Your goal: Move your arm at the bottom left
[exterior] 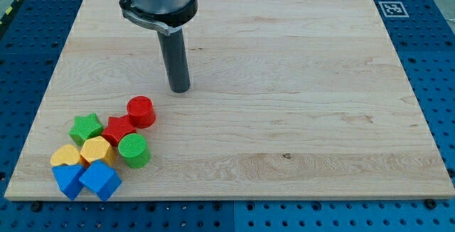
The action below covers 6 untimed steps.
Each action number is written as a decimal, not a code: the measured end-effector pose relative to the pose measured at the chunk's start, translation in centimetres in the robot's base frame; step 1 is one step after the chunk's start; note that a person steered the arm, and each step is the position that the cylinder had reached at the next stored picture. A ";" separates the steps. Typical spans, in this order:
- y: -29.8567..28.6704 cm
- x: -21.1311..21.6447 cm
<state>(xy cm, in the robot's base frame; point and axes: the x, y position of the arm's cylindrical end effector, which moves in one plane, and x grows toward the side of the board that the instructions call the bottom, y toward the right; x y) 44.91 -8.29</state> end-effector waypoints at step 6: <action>-22.2 -0.1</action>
